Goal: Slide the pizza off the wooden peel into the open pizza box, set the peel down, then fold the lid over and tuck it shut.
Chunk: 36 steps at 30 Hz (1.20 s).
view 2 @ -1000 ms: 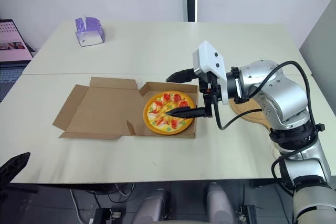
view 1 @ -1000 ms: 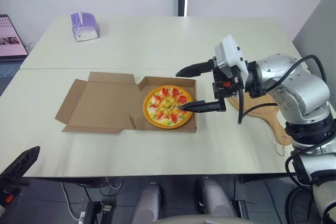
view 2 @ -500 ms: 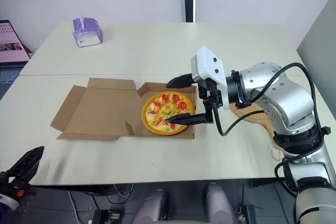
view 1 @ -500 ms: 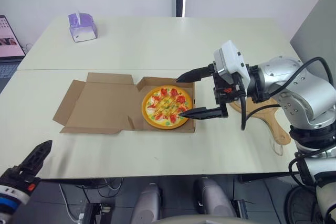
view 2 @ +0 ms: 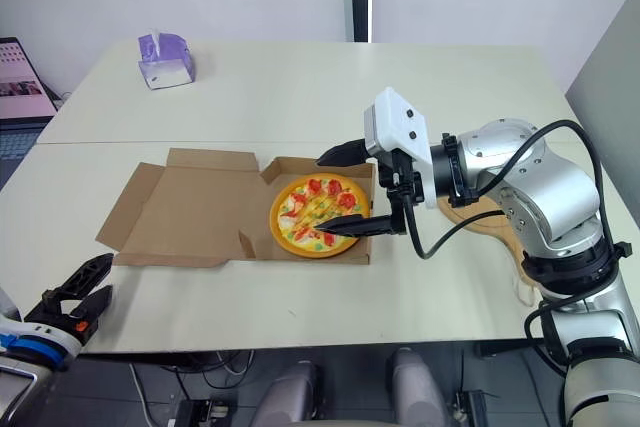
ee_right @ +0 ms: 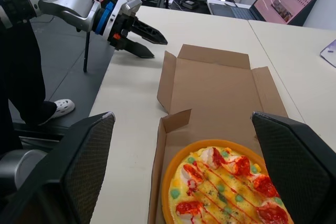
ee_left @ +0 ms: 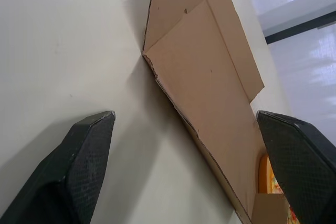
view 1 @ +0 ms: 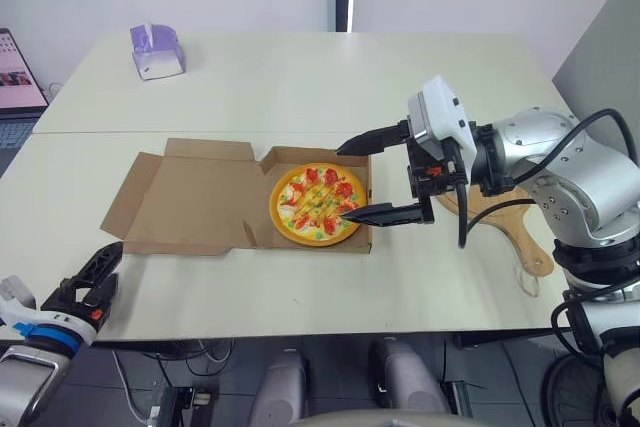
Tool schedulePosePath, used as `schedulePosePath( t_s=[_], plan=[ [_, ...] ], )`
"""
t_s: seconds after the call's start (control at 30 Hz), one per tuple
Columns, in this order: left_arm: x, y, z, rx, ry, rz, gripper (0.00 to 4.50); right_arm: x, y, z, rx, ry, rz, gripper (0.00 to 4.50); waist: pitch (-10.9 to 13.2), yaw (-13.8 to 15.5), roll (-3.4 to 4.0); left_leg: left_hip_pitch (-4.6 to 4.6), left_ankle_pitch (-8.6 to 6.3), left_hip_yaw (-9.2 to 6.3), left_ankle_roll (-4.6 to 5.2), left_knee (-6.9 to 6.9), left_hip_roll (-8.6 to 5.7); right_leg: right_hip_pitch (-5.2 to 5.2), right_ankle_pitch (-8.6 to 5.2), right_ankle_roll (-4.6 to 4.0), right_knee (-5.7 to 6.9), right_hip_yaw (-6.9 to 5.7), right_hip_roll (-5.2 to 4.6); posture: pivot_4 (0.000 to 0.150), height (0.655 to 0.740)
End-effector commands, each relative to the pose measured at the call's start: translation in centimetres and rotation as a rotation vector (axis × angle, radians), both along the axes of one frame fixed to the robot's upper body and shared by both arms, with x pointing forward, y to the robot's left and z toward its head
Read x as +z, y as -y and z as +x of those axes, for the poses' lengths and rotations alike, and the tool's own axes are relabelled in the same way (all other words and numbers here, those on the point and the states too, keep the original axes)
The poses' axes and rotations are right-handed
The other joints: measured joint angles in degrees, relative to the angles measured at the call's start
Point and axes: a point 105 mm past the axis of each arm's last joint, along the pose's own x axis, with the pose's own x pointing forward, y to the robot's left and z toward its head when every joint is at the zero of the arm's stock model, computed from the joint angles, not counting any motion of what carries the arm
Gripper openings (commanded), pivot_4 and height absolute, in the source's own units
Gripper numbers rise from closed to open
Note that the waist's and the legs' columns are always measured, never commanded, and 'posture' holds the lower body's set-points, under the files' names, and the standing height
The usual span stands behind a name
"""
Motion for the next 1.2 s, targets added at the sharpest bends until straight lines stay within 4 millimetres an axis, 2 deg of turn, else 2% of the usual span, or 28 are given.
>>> schedulePosePath(
  t_s=[0.03,0.67,0.7,0.73,0.8,1.13,1.17,1.2],
  plan=[
    [-0.6,0.0,0.7,-0.011,-0.030,-0.007,4.50,1.1,0.0,-0.3,0.005,0.065,0.000,4.46,0.00,0.08,0.01,0.01,0.00,-0.01,0.00,0.00,0.00,0.02,-0.01,0.02,0.00,0.00,0.00,0.150,0.7400],
    [-1.7,1.1,3.2,-0.117,-0.087,-0.003,4.50,1.1,0.1,-0.2,-0.017,0.075,-0.003,4.46,-0.11,0.28,0.34,0.07,0.00,-0.17,0.00,-0.05,0.00,0.34,-0.14,0.26,-0.42,-0.07,-0.02,0.150,0.7400],
    [-1.8,1.2,3.3,-0.123,-0.094,-0.001,4.12,1.1,0.0,-0.2,-0.018,0.075,-0.002,4.50,-0.11,0.29,0.35,0.08,0.00,-0.17,0.00,-0.06,0.00,0.35,-0.14,0.26,-0.46,-0.07,-0.04,0.150,0.7400],
    [-1.8,1.2,3.4,-0.127,-0.097,0.000,3.97,1.1,0.0,-0.2,-0.019,0.075,-0.001,4.50,-0.11,0.29,0.35,0.08,0.00,-0.16,0.00,-0.06,-0.01,0.36,-0.14,0.26,-0.48,-0.06,-0.04,0.150,0.7400],
    [-1.8,1.4,3.6,-0.134,-0.099,0.002,3.39,1.1,0.0,-0.2,-0.019,0.075,0.000,4.50,-0.11,0.30,0.35,0.07,0.00,-0.15,0.00,-0.06,-0.01,0.37,-0.14,0.27,-0.52,-0.05,-0.06,0.150,0.7400],
    [-1.9,1.7,3.6,-0.148,-0.108,0.003,0.23,1.0,0.0,-0.1,-0.028,0.077,0.009,4.50,-0.11,0.30,0.35,0.06,-0.02,-0.14,-0.03,-0.13,-0.03,0.36,-0.12,0.32,-0.62,-0.07,-0.15,0.150,0.7400],
    [-1.9,1.7,3.6,-0.148,-0.108,0.003,0.01,1.0,0.0,-0.1,-0.029,0.077,0.010,4.50,-0.11,0.30,0.36,0.06,-0.03,-0.14,-0.04,-0.14,-0.03,0.36,-0.11,0.33,-0.62,-0.07,-0.15,0.150,0.7400],
    [-1.8,1.7,3.6,-0.147,-0.107,0.004,0.01,1.0,0.0,-0.1,-0.030,0.076,0.011,4.50,-0.10,0.28,0.37,0.06,-0.02,-0.13,-0.04,-0.16,-0.04,0.36,-0.11,0.33,-0.62,-0.07,-0.17,0.150,0.7400]
  ],
)
